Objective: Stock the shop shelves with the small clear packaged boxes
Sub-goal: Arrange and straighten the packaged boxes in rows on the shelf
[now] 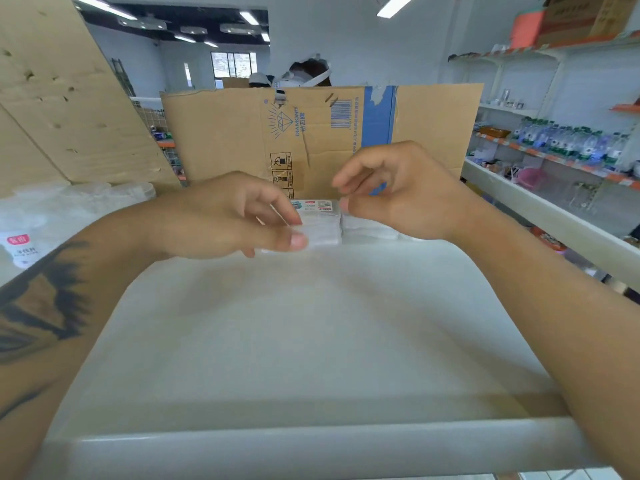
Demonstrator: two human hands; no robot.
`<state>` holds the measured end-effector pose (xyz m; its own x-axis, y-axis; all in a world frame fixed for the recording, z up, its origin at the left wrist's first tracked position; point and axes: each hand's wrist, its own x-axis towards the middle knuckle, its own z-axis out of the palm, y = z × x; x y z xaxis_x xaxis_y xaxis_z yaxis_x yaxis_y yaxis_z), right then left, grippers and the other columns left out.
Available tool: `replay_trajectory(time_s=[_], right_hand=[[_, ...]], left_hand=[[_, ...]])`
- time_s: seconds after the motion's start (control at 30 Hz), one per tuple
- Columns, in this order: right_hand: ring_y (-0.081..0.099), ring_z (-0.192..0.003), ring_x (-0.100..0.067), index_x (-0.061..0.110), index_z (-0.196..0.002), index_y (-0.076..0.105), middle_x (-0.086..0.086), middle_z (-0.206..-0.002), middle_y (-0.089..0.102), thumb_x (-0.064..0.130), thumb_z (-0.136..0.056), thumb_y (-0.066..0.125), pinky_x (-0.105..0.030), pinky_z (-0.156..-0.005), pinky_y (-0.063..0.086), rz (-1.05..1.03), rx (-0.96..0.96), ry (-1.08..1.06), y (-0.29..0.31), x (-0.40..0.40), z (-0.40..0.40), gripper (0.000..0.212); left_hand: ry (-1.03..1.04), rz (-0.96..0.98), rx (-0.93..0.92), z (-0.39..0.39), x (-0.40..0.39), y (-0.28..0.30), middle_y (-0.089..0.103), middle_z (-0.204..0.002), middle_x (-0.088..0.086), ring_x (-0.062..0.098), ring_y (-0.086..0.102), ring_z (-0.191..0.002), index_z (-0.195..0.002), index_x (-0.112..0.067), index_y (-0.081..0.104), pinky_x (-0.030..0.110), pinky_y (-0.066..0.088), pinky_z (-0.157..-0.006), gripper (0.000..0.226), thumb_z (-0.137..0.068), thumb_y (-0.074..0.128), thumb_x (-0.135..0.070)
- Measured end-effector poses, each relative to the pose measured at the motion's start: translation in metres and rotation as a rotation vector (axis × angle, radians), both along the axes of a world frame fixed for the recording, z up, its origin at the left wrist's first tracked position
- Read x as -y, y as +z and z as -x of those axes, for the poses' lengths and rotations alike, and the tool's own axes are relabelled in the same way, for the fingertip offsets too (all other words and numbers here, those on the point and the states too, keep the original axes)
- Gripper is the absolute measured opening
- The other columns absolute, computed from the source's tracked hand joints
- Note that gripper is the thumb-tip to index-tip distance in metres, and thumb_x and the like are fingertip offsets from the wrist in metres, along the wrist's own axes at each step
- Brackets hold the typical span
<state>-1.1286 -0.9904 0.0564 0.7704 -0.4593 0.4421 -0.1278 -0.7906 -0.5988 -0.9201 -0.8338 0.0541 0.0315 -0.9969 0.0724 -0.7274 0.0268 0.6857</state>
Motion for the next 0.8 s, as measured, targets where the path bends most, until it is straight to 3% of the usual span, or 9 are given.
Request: replay_trajectory(time_s=[0.13, 0.3, 0.47, 0.57, 0.67, 0.8], right_hand=[[0.067, -0.082, -0.018, 0.018, -0.102, 0.073, -0.001, -0.096, 0.075, 0.009, -0.072, 0.071, -0.036, -0.077, 0.052, -0.23, -0.056, 0.217, -0.002, -0.016, -0.004, 0.031], [0.07, -0.08, -0.018, 0.017, -0.112, 0.069, -0.002, -0.1, 0.076, 0.002, -0.086, 0.078, -0.051, -0.083, 0.057, -0.24, -0.055, 0.161, -0.007, -0.014, -0.007, 0.032], [0.071, -0.084, -0.03, 0.016, -0.116, 0.065, -0.01, -0.1, 0.077, 0.005, -0.09, 0.075, -0.047, -0.08, 0.059, -0.315, -0.03, 0.114, -0.005, -0.014, -0.004, 0.03], [0.066, -0.079, -0.024, 0.014, -0.117, 0.063, -0.014, -0.098, 0.077, 0.008, -0.09, 0.075, -0.047, -0.078, 0.058, -0.375, 0.068, 0.083, -0.002, -0.015, -0.003, 0.03], [0.067, -0.074, -0.02, 0.015, -0.117, 0.059, -0.011, -0.096, 0.078, 0.024, -0.091, 0.076, -0.045, -0.077, 0.058, -0.414, 0.123, -0.005, 0.0, -0.016, -0.005, 0.032], [0.07, -0.071, -0.025, 0.015, -0.105, 0.051, -0.014, -0.091, 0.078, 0.04, -0.089, 0.077, -0.046, -0.072, 0.058, -0.497, 0.131, -0.082, -0.004, -0.016, -0.01, 0.039]], left_hand=[[0.084, 0.069, -0.164, -0.004, 0.0, 0.004, 0.077, -0.102, 0.012, 0.024, 0.068, -0.089, -0.102, -0.012, 0.078, 0.039, 0.058, -0.08, 0.045, -0.077, 0.078, -0.05], [0.151, 0.107, -0.402, 0.002, 0.003, 0.002, 0.075, -0.098, 0.026, 0.032, 0.065, -0.076, -0.101, -0.004, 0.078, 0.038, 0.056, -0.066, 0.047, -0.085, 0.067, -0.047], [0.181, 0.126, -0.461, 0.006, 0.005, -0.001, 0.073, -0.096, 0.028, 0.035, 0.07, -0.07, -0.102, -0.003, 0.075, 0.036, 0.06, -0.059, 0.052, -0.089, 0.061, -0.052], [0.178, 0.113, -0.505, 0.008, 0.004, 0.0, 0.076, -0.098, 0.022, 0.04, 0.075, -0.078, -0.107, -0.005, 0.073, 0.037, 0.062, -0.058, 0.049, -0.089, 0.063, -0.05], [0.177, 0.069, -0.588, 0.015, 0.006, -0.002, 0.077, -0.101, 0.019, 0.039, 0.076, -0.077, -0.112, -0.008, 0.071, 0.034, 0.059, -0.052, 0.049, -0.086, 0.065, -0.049], [0.089, 0.01, -0.707, 0.02, 0.009, -0.007, 0.075, -0.112, 0.018, 0.039, 0.076, -0.091, -0.125, -0.005, 0.066, 0.038, 0.063, -0.063, 0.05, -0.088, 0.063, -0.039]])
